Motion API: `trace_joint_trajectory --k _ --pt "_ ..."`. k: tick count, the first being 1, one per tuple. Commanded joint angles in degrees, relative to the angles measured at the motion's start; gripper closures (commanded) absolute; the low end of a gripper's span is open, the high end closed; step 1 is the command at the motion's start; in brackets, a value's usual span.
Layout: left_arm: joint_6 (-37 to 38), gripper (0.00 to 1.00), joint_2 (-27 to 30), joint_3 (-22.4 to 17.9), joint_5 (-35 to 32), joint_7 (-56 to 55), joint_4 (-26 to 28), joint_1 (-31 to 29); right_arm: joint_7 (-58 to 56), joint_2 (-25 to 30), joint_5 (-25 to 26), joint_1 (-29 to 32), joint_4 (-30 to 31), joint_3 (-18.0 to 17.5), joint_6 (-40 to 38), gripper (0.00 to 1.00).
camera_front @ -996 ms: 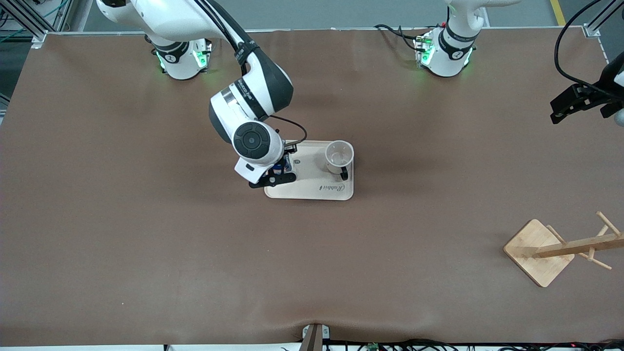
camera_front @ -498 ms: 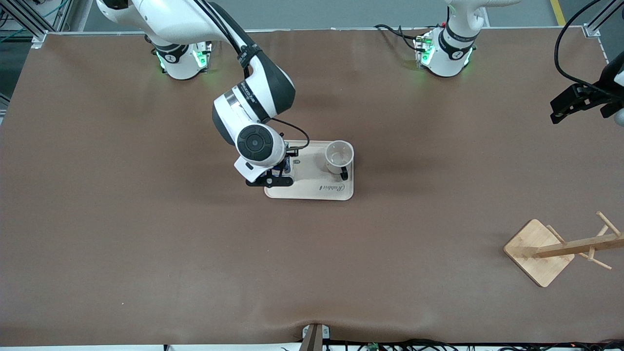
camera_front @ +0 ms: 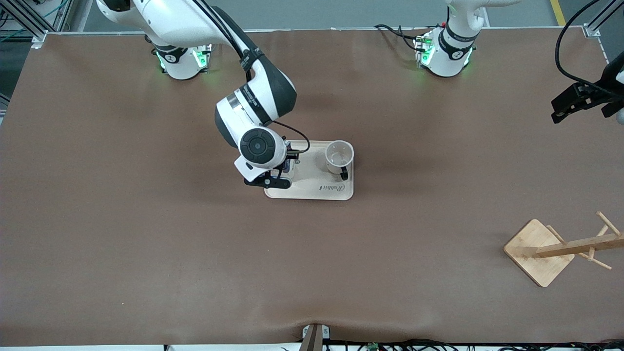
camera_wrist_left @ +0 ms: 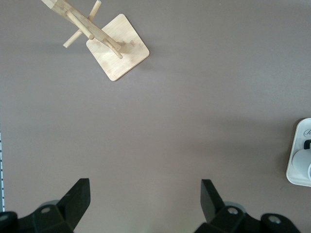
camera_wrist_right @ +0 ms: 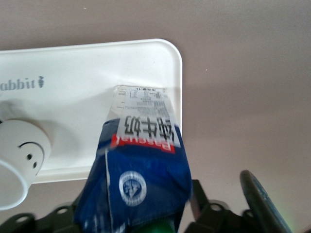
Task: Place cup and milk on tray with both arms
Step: 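Lower the milk carton onto the tray beside the mug with the right gripper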
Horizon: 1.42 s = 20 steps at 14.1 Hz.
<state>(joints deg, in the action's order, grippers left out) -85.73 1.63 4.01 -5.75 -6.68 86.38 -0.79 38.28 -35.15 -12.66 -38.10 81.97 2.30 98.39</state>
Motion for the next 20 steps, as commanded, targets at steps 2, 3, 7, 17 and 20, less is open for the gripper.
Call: trace_joint_trajectory --k 2,3,7,17,20 --pt "0.6 0.00 1.0 -0.3 0.2 0.7 0.1 0.2 1.0 -0.6 -1.0 0.1 -1.0 0.1 -0.7 0.00" --pt "0.6 0.00 1.0 -0.3 0.2 0.7 0.1 0.2 0.8 -0.6 -1.1 0.1 -1.2 0.1 -0.7 0.00" --pt "0.6 0.00 0.9 -0.3 0.2 0.6 0.1 0.2 0.6 0.1 -1.5 0.3 -2.4 0.0 -1.2 0.00" --pt "0.6 0.00 0.7 -0.3 0.2 0.6 0.1 0.2 3.3 1.1 -4.7 3.4 -12.7 0.7 -15.5 0.00" --pt "0.6 0.00 0.9 -0.3 0.2 0.7 0.1 0.2 2.9 3.7 -4.8 6.4 -13.1 0.6 -15.9 0.00"
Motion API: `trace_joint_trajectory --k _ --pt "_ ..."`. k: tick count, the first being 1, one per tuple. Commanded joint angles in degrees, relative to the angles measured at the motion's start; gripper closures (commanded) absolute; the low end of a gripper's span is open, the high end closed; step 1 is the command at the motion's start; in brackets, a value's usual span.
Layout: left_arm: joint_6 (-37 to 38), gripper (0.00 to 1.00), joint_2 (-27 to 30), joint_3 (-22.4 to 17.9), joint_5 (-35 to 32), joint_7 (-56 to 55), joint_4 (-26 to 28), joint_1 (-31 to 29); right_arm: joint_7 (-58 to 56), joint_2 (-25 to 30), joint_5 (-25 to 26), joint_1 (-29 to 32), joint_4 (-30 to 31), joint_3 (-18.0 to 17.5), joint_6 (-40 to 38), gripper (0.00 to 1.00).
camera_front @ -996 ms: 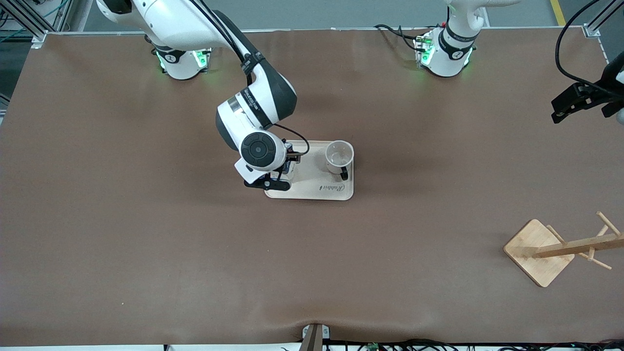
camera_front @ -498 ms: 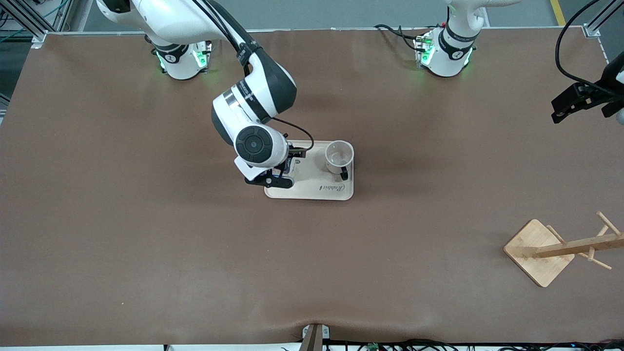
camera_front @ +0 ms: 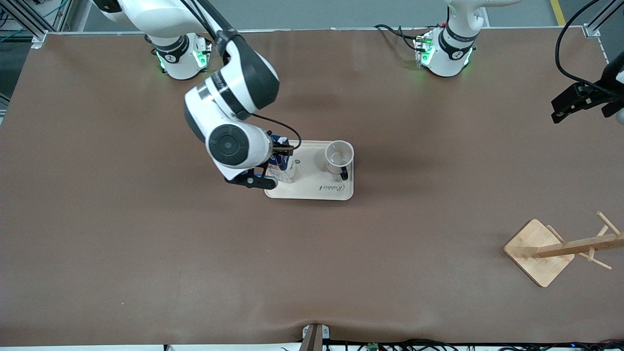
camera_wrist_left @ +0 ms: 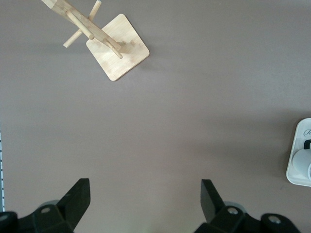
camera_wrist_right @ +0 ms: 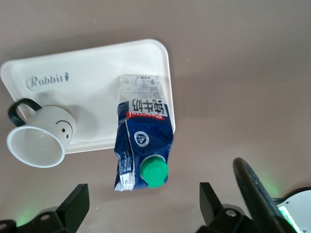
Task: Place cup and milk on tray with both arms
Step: 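Open the right gripper and draw it back from the tray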
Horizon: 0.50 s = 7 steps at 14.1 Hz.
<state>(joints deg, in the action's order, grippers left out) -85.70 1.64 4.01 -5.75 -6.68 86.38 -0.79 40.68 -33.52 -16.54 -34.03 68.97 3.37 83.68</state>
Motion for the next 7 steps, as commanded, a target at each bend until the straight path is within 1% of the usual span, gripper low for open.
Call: trace_joint_trajectory --k 1,2,4,5,7 --pt "0.5 0.00 1.0 -0.3 0.2 0.7 0.1 0.2 0.8 2.5 -1.0 4.3 -0.8 -0.6 -1.2 0.00" --pt "0.5 0.00 1.0 -0.3 0.2 0.7 0.1 0.2 1.0 4.0 -0.9 5.9 -1.9 -0.4 -2.3 0.00" --pt "0.6 0.00 1.0 -0.3 0.2 0.6 0.2 0.2 1.0 4.5 -0.9 11.3 -4.5 -0.6 -4.1 0.00" --pt "0.6 0.00 1.0 -0.3 0.3 0.6 0.2 0.2 1.3 5.2 -0.8 13.0 -4.8 -0.5 -4.6 0.00" --pt "0.6 0.00 1.1 -0.2 0.7 0.6 0.2 0.2 0.8 10.1 0.2 16.6 -4.7 -0.6 -4.7 0.00"
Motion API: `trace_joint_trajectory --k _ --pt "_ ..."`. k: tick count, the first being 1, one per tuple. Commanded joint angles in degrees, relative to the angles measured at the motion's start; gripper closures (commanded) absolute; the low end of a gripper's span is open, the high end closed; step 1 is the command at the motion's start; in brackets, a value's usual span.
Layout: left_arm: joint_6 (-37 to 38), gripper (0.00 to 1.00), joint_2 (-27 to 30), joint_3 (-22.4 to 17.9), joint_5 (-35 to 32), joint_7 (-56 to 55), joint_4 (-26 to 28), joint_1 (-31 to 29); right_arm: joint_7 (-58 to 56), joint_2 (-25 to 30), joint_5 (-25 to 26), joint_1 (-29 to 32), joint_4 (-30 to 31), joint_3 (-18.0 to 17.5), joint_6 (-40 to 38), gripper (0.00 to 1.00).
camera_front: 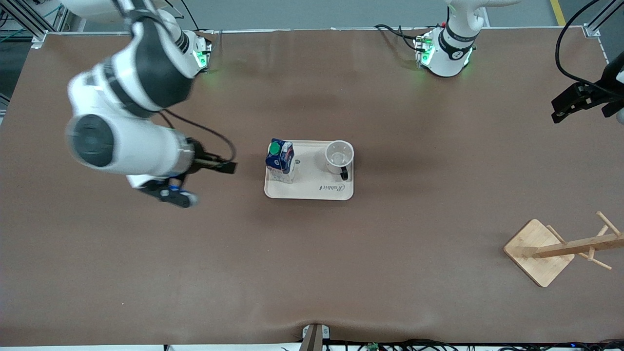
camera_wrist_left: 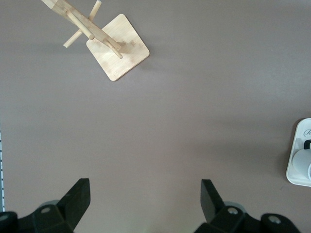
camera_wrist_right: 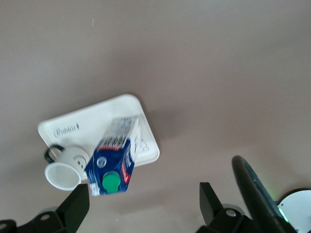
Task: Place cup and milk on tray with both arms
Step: 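Open the right gripper and draw it back from the tray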
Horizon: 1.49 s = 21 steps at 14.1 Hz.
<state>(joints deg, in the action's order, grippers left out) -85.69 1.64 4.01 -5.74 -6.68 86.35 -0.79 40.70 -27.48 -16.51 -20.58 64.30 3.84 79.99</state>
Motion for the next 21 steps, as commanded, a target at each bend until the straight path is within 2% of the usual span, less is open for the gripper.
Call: trace_joint_trajectory --k 1,3,4,6,7,11,13,15,18,21 --pt "0.7 0.00 1.2 -0.2 0.8 0.6 0.2 0.3 0.7 4.9 0.9 5.1 0.0 -1.1 -1.1 0.00" --pt "1.4 0.00 1.2 -0.1 1.2 0.6 0.2 0.3 -0.8 7.9 3.4 6.3 1.3 -1.1 -1.6 0.00" --pt "1.4 0.00 1.3 0.0 1.2 0.5 0.4 0.3 -3.8 9.4 6.8 5.9 2.4 -1.4 -3.9 0.00" --pt "1.8 0.00 1.3 0.3 1.3 0.5 0.5 0.4 -18.3 10.3 9.0 5.8 2.9 -1.3 -10.5 0.00" --pt "1.9 0.00 1.3 0.4 1.3 0.4 0.5 0.4 -21.9 10.6 9.6 6.3 2.9 -1.0 -11.7 0.00" --pt "2.2 0.00 1.3 0.5 1.3 0.4 0.5 0.5 -22.9 10.3 10.4 13.3 0.0 -0.9 -10.1 0.00" --pt "2.3 0.00 1.3 0.5 1.3 0.4 0.5 0.6 -31.3 11.2 14.7 15.0 0.7 -1.1 -8.5 0.00" --pt "2.3 0.00 1.3 0.5 1.3 0.4 0.3 0.6 -42.1 15.5 14.7 19.8 7.9 -1.2 -4.1 0.00" --pt "2.3 0.00 1.3 0.5 1.3 0.4 0.4 0.7 -43.8 25.9 15.2 20.0 23.8 -1.5 3.8 0.00" --pt "2.5 0.00 1.3 0.5 1.3 0.5 0.2 0.8 -44.2 28.3 16.3 19.8 29.1 -1.4 4.6 0.00"
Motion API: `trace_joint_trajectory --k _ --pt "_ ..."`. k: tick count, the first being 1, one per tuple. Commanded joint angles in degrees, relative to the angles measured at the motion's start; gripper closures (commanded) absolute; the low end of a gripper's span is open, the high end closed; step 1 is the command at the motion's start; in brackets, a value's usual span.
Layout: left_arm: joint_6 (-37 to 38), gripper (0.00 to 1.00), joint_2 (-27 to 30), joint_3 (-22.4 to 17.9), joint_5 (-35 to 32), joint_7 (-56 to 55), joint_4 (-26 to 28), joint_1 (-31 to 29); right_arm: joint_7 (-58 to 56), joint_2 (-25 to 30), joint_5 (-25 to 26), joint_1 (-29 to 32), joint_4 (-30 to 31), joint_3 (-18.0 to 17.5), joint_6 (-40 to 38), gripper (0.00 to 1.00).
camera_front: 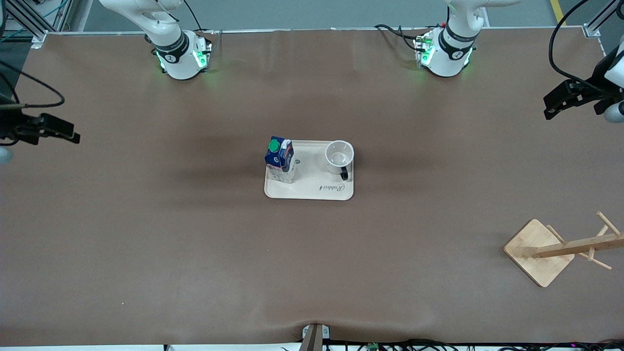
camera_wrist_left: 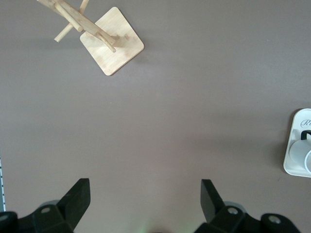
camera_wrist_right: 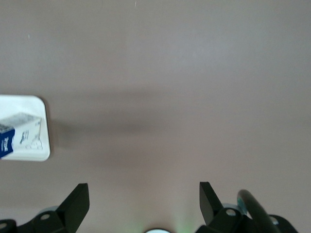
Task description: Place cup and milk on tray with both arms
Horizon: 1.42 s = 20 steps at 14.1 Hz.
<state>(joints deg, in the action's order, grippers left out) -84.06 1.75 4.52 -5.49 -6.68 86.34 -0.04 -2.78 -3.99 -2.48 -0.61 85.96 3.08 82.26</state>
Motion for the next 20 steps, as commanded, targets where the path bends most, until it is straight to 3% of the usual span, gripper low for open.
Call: trace_joint_trajectory --k 1,8,20 --pt "0.9 0.00 1.1 0.0 1.0 0.5 0.2 0.0 -0.8 5.2 3.1 0.2 8.3 -0.5 2.8 0.00" --pt "1.0 0.00 1.1 0.0 1.0 0.6 0.2 0.0 -2.1 5.0 4.5 0.4 4.2 -0.5 5.2 0.00" --pt "1.0 0.00 0.4 0.0 0.8 0.7 -1.0 0.1 -1.4 8.2 4.5 0.5 9.1 -0.4 3.8 0.00"
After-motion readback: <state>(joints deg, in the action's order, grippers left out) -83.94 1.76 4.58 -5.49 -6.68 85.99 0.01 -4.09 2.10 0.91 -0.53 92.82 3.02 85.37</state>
